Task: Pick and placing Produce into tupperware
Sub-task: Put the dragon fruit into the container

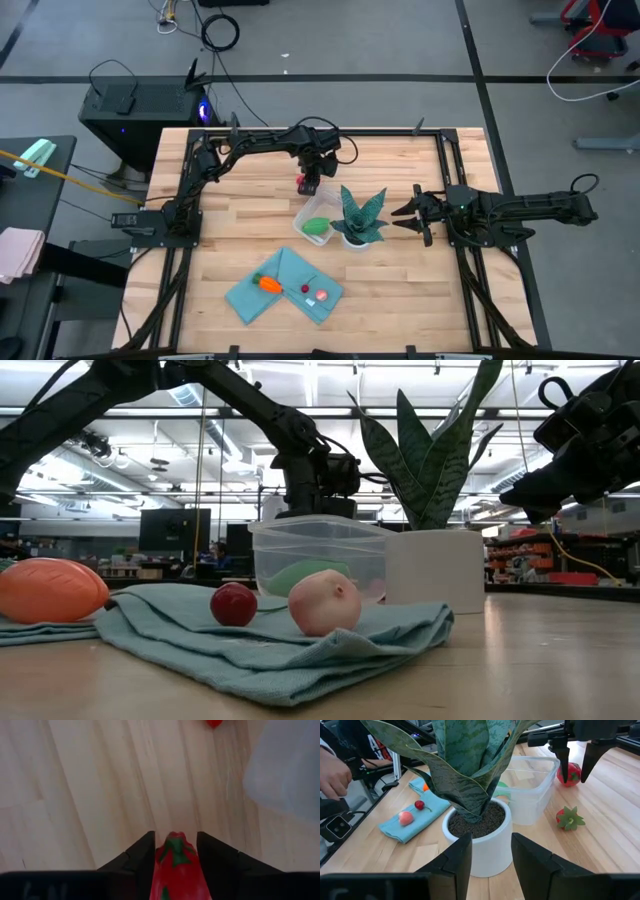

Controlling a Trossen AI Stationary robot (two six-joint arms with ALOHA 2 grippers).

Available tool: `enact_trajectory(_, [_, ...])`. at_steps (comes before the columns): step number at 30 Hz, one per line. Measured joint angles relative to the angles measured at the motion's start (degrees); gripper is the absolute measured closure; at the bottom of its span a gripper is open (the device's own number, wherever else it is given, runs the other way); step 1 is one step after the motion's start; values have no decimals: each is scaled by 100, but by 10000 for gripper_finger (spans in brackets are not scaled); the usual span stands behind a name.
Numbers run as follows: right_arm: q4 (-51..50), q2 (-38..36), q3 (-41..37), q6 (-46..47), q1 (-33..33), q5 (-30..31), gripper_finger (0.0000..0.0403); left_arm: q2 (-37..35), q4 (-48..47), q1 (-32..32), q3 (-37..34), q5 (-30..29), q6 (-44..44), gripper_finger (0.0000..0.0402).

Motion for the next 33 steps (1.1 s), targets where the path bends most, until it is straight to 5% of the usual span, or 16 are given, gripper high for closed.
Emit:
enact_trajectory(19, [-2, -2, 2, 15, -2, 0, 258, 0, -15, -2, 0, 2, 21, 366])
enact_trajectory(33, [-2, -2, 0, 15, -2, 0, 258, 0, -185, -2, 0, 0, 96, 385])
